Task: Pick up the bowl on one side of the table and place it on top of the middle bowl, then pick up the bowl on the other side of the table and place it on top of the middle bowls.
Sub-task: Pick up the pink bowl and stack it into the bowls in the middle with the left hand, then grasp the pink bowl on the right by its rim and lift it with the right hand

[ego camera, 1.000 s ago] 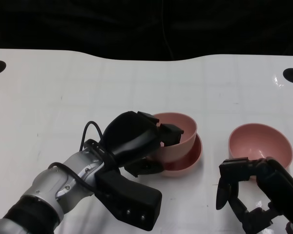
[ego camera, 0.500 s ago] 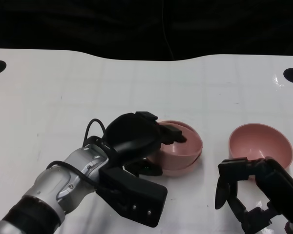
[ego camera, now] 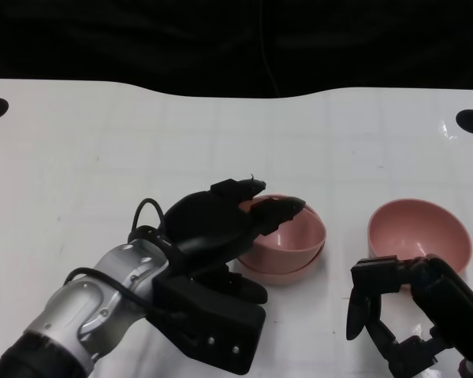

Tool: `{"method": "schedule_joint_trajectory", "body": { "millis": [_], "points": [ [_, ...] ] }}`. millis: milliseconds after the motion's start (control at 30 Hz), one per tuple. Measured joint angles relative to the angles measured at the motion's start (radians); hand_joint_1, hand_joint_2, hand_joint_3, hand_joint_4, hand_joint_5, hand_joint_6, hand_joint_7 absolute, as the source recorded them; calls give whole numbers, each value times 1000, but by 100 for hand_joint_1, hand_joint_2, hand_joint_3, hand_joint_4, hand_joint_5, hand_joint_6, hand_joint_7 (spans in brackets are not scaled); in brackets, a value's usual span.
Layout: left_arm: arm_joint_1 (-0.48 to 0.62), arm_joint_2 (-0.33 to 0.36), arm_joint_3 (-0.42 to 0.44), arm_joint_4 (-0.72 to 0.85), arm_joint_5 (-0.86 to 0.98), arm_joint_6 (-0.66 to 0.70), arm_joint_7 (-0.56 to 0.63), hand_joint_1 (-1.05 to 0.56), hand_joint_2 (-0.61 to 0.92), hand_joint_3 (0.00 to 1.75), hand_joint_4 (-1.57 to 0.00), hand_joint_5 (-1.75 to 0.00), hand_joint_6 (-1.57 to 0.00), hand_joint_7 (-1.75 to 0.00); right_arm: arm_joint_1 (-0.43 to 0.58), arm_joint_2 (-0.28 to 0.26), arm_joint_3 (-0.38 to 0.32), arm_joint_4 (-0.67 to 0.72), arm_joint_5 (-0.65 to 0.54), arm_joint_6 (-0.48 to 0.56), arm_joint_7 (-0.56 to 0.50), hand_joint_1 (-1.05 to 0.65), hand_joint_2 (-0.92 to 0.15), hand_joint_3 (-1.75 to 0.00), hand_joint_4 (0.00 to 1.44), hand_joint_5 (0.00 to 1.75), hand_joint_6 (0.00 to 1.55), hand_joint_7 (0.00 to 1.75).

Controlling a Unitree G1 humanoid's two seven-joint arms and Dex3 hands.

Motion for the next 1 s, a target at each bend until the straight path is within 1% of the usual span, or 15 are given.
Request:
{"method": "schedule_joint_trajectory", "body": {
  "millis": [167, 300, 367, 400, 467, 567, 700, 733, 767, 800, 833, 900, 933, 967, 1000],
  "points": [
    [40, 29, 49, -79, -35, 9, -14, -92, 92, 50, 0, 0, -1, 0, 0, 0, 0, -2, -4, 2, -2, 25, -7, -171, 99, 175, 90, 137],
    [141, 69, 132, -182, -119, -45, 3, -78, 92, 39, -8, -5, -10, -5, 1, 2, -5, -5, -7, 2, -6, 24, -4, -174, 98, 173, 91, 135],
    [180, 82, 170, -217, -157, -73, 16, -77, 92, 38, -10, -7, -12, -5, 1, 2, -7, -5, -7, 2, -7, 25, -4, -174, 98, 173, 92, 135],
    [196, 87, 185, -230, -167, -83, 18, -72, 92, 37, -17, -11, -19, -9, 0, 2, -7, -5, -9, 2, -7, 25, -4, -174, 98, 173, 92, 135],
    [234, 97, 214, -253, -187, -111, 34, -70, 92, 36, -20, -14, -23, -11, -1, 3, -7, -5, -10, 1, -10, 25, -5, -174, 99, 172, 93, 135],
    [256, 99, 235, -267, -193, -131, 40, -69, 92, 35, -21, -15, -23, -11, 0, 3, -8, -5, -11, 1, -15, 25, -5, -174, 99, 172, 93, 134],
    [261, 99, 238, -270, -194, -136, 40, -69, 92, 35, -20, -17, -24, -11, 0, 3, -8, -5, -11, 1, -16, 25, -5, -174, 99, 172, 93, 134],
    [262, 98, 239, -270, -194, -136, 40, -63, 91, 34, -28, -22, -30, -15, 0, 3, -8, -5, -11, 1, -16, 24, -5, -174, 99, 172, 93, 134],
    [287, 98, 258, -286, -219, -147, 42, -51, 92, 27, -33, -56, -39, -31, -4, 5, -6, -7, -20, 2, -17, 22, -6, -174, 99, 172, 93, 134],
    [343, 98, 292, -322, -278, -176, 50, -35, 92, 22, -39, -92, -48, -55, -3, 5, -8, -11, -28, 1, -21, 21, -6, -174, 98, 172, 93, 135],
    [402, 98, 320, -357, -343, -210, 55, -30, 92, 20, -41, -104, -51, -65, 2, 4, -11, -11, -31, 2, -26, 20, -6, -174, 98, 172, 93, 135],
    [496, 98, 361, -402, -428, -256, 57, -26, 92, 19, -43, -114, -52, -73, 9, 4, -15, -11, -39, 4, -37, 20, -7, -174, 99, 172, 93, 135],
    [524, 98, 374, -412, -461, -257, 54, -8, 73, 56, -54, -129, -59, -93, 7, 5, -14, -12, -43, 5, -38, 20, -7, -174, 99, 172, 93, 135],
    [558, 95, 389, -426, -504, -258, 49, -1, 56, 89, -59, -138, -61, -104, 5, 6, -12, -15, -44, 5, -38, 19, -7, -174, 99, 172, 93, 135],
    [594, 90, 401, -441, -548, -260, 46, 5, 46, 114, -66, -147, -67, -113, 3, 6, -13, -16, -44, 5, -38, 19, -7, -175, 99, 172, 93, 135]
  ]
}}
